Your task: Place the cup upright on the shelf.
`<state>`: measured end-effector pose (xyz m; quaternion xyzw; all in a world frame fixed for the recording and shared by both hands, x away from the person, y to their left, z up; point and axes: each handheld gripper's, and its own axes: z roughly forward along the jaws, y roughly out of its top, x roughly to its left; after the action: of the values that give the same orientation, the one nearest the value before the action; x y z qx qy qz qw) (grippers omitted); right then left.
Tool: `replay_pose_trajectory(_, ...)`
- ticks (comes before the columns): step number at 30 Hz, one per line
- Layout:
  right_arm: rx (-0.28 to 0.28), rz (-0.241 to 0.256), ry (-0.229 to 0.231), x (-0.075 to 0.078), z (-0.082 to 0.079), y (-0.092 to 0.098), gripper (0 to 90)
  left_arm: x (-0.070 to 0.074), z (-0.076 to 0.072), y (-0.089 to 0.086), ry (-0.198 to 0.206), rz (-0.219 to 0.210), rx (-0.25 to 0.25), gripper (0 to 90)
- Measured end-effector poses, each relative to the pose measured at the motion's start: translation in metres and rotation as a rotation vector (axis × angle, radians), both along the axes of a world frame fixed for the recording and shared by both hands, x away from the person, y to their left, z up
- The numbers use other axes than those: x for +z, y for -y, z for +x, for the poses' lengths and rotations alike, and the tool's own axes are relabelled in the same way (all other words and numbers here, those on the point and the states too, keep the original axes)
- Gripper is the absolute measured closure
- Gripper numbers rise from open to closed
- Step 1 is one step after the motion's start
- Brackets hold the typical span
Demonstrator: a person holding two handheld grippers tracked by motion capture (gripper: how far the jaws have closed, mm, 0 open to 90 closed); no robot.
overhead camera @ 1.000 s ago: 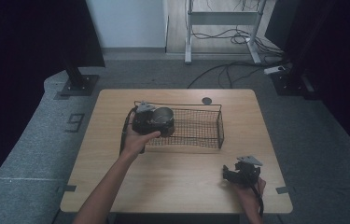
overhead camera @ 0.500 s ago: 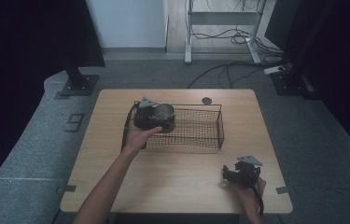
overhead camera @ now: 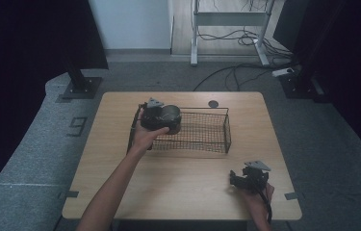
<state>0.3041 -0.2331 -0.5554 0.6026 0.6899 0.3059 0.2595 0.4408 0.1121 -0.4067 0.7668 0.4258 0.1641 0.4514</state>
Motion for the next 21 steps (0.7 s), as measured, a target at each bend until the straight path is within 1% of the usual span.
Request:
replay_pose_trajectory(3, 0.0, 0.0, 0.0, 0.0, 0.0, 0.0, 10.4, -0.003, 0.004, 0.001, -0.002, 0.013, 0.001, 15.9)
replay_pose_trajectory(9, 0.0, 0.0, 0.0, 0.0, 0.0, 0.0, 10.4, -0.011, 0.011, 0.004, -0.012, 0.015, 0.004, 15.9)
replay_pose_trajectory(12, 0.0, 0.0, 0.0, 0.0, 0.0, 0.0, 10.4, -0.016, 0.014, 0.008, -0.02, 0.029, 0.01, 15.9)
replay_pose_trajectory(16, 0.0, 0.0, 0.0, 0.0, 0.0, 0.0, 10.4, -0.022, 0.016, 0.013, -0.031, 0.028, 0.008, 15.9)
replay_pose_trajectory(18, 0.0, 0.0, 0.0, 0.0, 0.0, 0.0, 10.4, -0.025, 0.017, 0.015, -0.035, 0.036, 0.009, 15.8)
replay_pose_trajectory(21, 0.0, 0.0, 0.0, 0.0, 0.0, 0.0, 10.4, -0.029, 0.019, 0.016, -0.046, 0.026, 0.0, 15.8)
